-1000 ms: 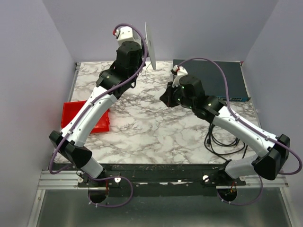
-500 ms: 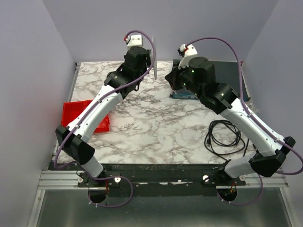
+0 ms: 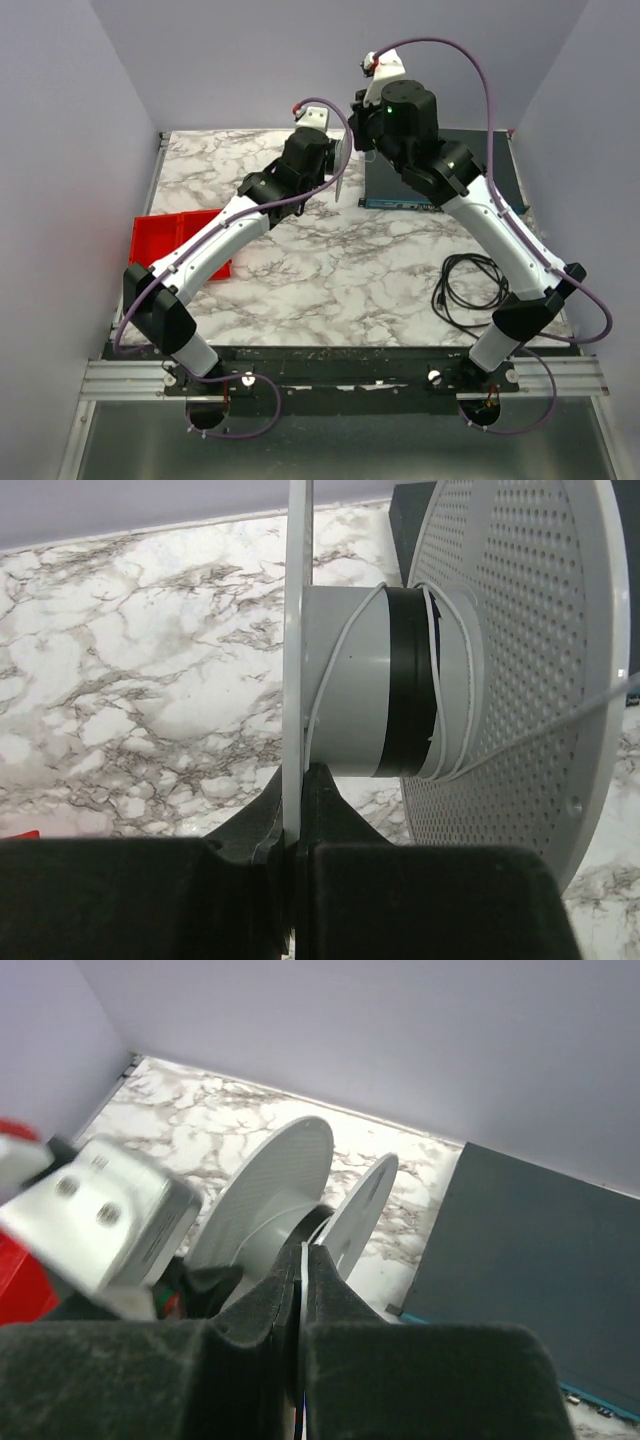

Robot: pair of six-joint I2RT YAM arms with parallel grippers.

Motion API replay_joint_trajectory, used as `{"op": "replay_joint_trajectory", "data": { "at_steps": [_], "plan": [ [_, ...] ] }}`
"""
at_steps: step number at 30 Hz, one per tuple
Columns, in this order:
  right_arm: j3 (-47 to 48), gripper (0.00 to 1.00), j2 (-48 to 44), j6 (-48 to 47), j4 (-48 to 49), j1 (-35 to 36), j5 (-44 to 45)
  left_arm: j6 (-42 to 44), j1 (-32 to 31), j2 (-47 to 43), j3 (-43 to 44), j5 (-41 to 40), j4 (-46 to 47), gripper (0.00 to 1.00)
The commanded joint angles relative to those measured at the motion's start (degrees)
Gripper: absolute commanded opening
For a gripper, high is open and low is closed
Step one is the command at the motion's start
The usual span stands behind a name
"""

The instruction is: Wrap the cables

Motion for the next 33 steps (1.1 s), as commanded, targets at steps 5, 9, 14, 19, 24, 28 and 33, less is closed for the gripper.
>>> {"op": "replay_joint_trajectory", "data": {
  "at_steps": [5, 9, 14, 19, 24, 28, 33],
  "plan": [
    [7.26, 0.01, 5.06, -1.82, -3.00, -6.75, -3.45, 5.55, -3.16, -8.23, -6.37, 2.86, 9.83, 0.00],
    [4.83, 0.01, 5.31, -0.72, -1.82, -10.47, -7.09, 8.61, -3.23, -10.90, -9.06, 7.99, 10.68, 0.00],
    [-0.12, 0.01, 4.53, 1.84, 0.42, -16.16, -13.48, 13.38, -2.28, -13.43, -10.21, 16.57, 9.52, 0.00],
    [-5.58, 0.01, 3.51, 3.77, 3.02, -19.48, -18.87, 12.49, 0.61, -16.71, -10.99, 25.60, 9.39, 0.00],
    [-13.40, 0.01, 0.49, 5.46, 6.27, -21.12, -22.51, 8.18, 4.51, -19.18, -10.32, 34.30, 9.10, 0.00],
    [-20.81, 0.01, -2.58, 7.30, 10.47, -22.46, -27.91, 5.10, 6.78, -20.48, -8.76, 39.15, 8.91, 0.00],
    [-29.24, 0.01, -6.28, 9.08, 17.21, -22.59, -34.60, 1.70, 7.54, -21.36, -5.67, 41.79, 7.66, 0.00]
  ]
}}
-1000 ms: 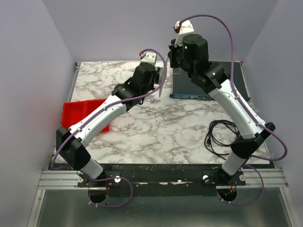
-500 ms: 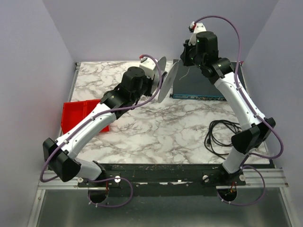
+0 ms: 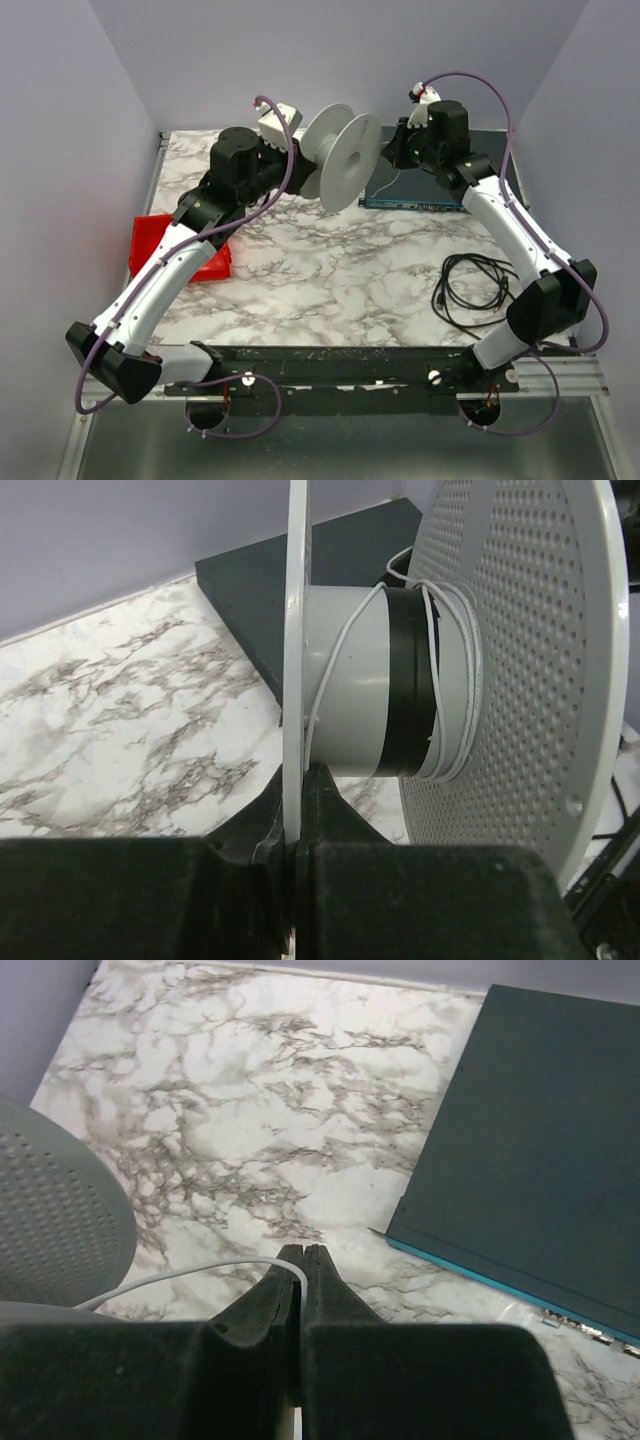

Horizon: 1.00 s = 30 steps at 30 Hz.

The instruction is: Wrap the cables

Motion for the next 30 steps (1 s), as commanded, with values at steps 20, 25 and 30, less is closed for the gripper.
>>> {"op": "replay_joint_trajectory", "data": {
  "at_steps": [20, 25, 30],
  "plan": [
    [-27.21, 0.06, -7.26, 22.52, 46.46, -0.34, -33.12, -21.27, -2.00, -4.66, 6.30, -9.52, 6.83, 0.00],
    [-29.78, 0.08, -5.19, 30.68, 56.99, -0.23, -36.35, -20.27, -5.25, -4.57, 6.65, -17.82, 8.49, 0.00],
    [-32.69, 0.11, -4.26, 36.17, 63.67, 0.10, -37.94, -18.20, -8.69, -3.64, 7.79, -25.10, 9.79, 0.00]
  ]
}}
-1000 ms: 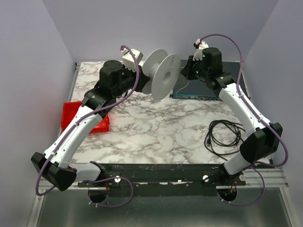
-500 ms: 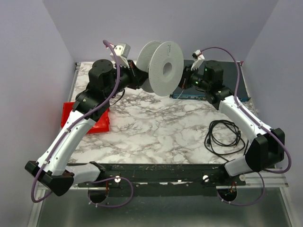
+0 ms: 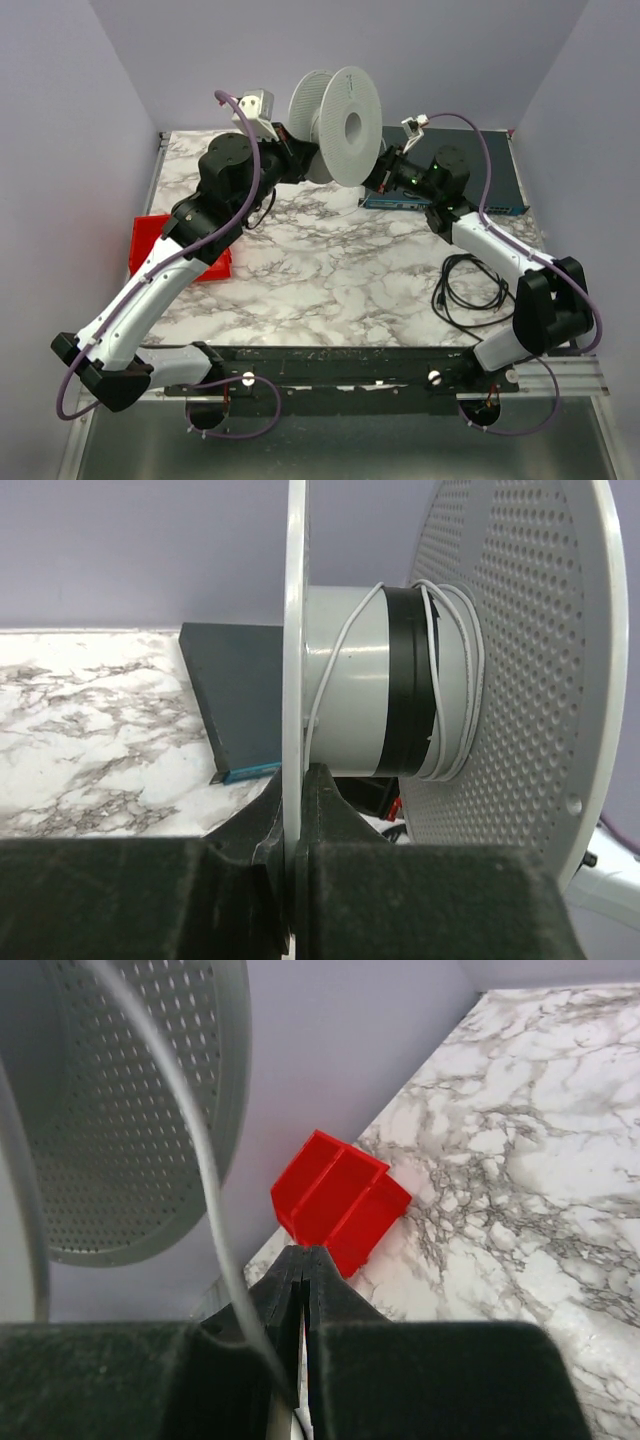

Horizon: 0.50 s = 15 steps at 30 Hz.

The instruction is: Wrap the cables

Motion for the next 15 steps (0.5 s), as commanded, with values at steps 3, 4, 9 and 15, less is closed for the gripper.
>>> {"op": "replay_joint_trajectory", "data": {
  "at_steps": [3, 4, 9, 15],
  "plan": [
    [-3.23, 0.11, 0.85, 6.56, 9.91, 0.96, -3.07, 1.20, -3.47, 0.75, 4.66, -12.55, 7.67, 0.00],
    [-3.54, 0.12, 0.69, 6.59, 10.05, 1.27, -2.80, 1.23, -3.76, 0.99, 5.00, -13.67, 7.67, 0.00],
    [-4.78, 0.12, 0.03, 6.80, 10.43, 2.65, -1.54, 1.43, -4.54, 2.47, 6.46, -16.15, 7.19, 0.00],
    [-5.41, 0.13, -0.21, 6.83, 9.85, 3.98, -0.21, 1.41, -5.03, 3.34, 7.64, -20.07, 5.91, 0.00]
  ]
}}
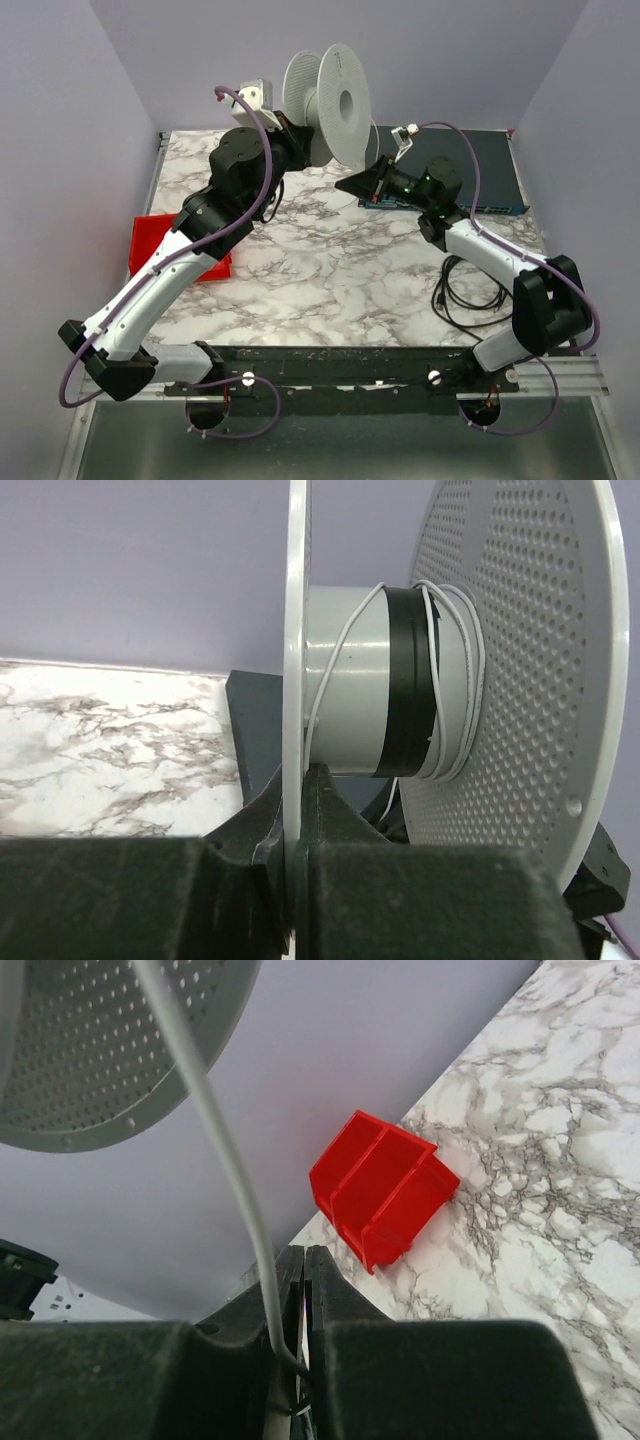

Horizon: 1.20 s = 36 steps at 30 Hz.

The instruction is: Wrap the cables

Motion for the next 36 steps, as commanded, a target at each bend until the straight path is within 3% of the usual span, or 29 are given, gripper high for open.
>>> {"op": "replay_joint_trajectory", "data": {
  "at_steps": [1, 19, 28, 32, 36],
  "plan": [
    [-1.33, 0.13, -0.73, 0.22, 1.59, 1.19, 1.15, 0.14, -0.50, 0.18, 3.38, -5.21, 3.62, 0.00],
    [-2.74, 0.20, -3.09, -4.28, -4.86, 2.44, 5.62, 0.62, -0.77, 0.78, 3.61, -6.29, 3.86, 0.00],
    [-3.16, 0.18, -3.70, -5.24, -6.53, 2.64, 7.56, 0.80, -0.77, 0.99, 3.69, -6.39, 3.97, 0.00],
    [-5.36, 0.35, -5.18, -4.37, -3.64, 2.65, 13.00, 0.54, -0.90, 1.16, 4.31, -6.55, 3.61, 0.00],
    [-6.78, 0.44, -4.94, -2.63, 2.88, 2.92, 19.87, -0.02, -1.37, 1.80, 6.14, -7.13, 2.13, 0.00]
  ]
}}
